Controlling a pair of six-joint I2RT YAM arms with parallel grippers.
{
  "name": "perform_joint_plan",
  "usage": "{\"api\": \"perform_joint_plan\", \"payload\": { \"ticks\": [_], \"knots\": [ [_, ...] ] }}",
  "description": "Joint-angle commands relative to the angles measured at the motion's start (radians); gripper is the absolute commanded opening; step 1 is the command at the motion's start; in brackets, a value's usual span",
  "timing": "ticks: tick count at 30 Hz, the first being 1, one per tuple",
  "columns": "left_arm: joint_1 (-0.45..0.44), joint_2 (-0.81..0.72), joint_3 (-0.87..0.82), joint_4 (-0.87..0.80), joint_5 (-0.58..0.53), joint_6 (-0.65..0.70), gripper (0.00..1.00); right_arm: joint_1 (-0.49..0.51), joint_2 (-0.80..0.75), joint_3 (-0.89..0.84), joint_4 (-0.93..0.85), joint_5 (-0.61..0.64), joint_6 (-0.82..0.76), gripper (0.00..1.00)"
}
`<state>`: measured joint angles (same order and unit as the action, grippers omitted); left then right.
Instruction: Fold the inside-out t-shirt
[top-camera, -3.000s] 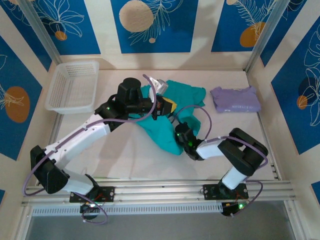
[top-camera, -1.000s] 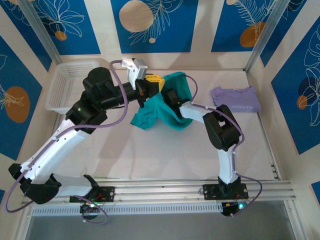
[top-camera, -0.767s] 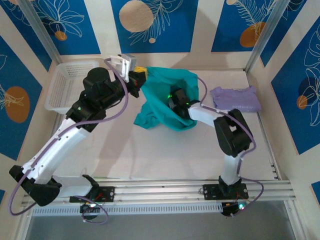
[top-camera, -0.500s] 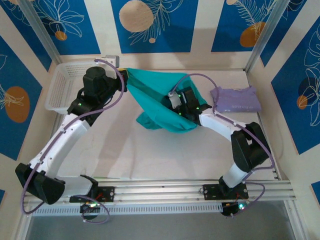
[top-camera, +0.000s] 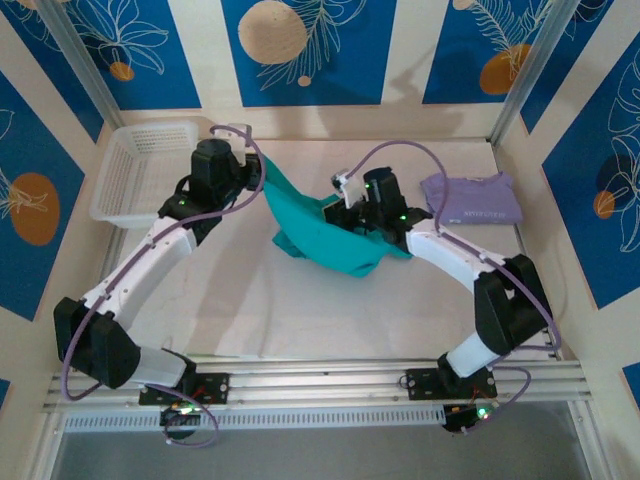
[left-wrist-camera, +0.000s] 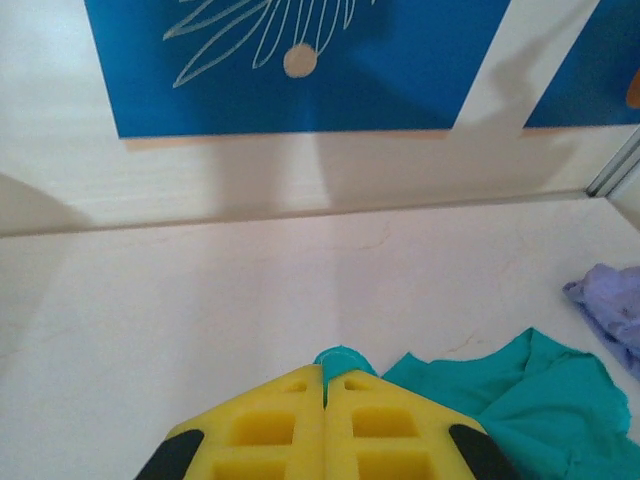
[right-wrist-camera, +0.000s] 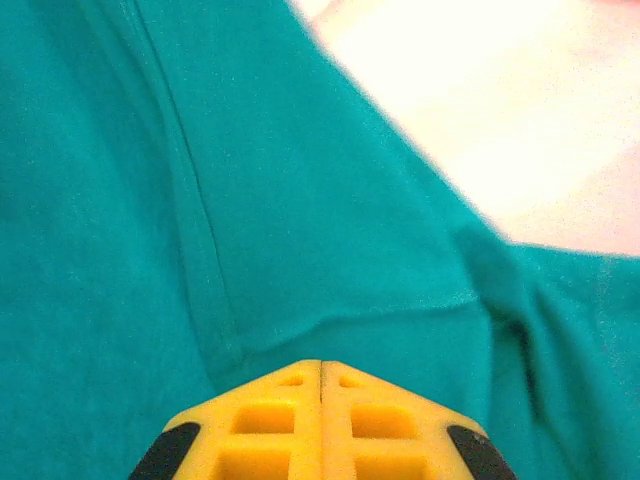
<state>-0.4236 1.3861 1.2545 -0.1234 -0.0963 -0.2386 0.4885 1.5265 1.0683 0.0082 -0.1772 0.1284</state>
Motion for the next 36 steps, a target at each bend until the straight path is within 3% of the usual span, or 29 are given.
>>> {"api": "perform_joint_plan", "payload": {
  "ticks": [1,11,16,19,23,28,32,36],
  "knots": [
    [0.009,-0.041,-0.072,0.109,0.086,-0.029,0.0,-0.023,-0.069,-0.007,0.113,-0.07,0.075,0.0],
    [0.006,-0.066,-0.238,0.38,0.386,-0.078,0.0,-0.028,-0.043,0.009,0.276,-0.1,0.173,0.0],
    [0.007,-0.082,-0.254,0.319,0.324,-0.066,0.0,-0.014,-0.029,0.071,0.122,-0.032,0.09,0.0],
    [0.007,-0.114,-0.252,0.312,0.346,-0.061,0.0,0.014,-0.066,-0.011,0.052,0.051,0.026,0.0],
    [0.005,-0.133,-0.215,0.341,0.5,-0.11,0.0,0.066,-0.141,-0.202,0.024,0.095,0.031,0.0],
    [-0.024,-0.138,-0.202,0.362,0.672,-0.158,0.0,0.127,-0.189,-0.316,0.078,0.105,0.026,0.12],
    [-0.046,-0.169,-0.221,0.318,0.699,-0.126,0.0,0.14,-0.182,-0.312,0.153,0.103,0.024,0.25],
    [-0.055,-0.188,-0.236,0.309,0.727,-0.108,0.0,0.144,-0.112,-0.283,0.211,0.141,0.025,0.31]
  ]
}}
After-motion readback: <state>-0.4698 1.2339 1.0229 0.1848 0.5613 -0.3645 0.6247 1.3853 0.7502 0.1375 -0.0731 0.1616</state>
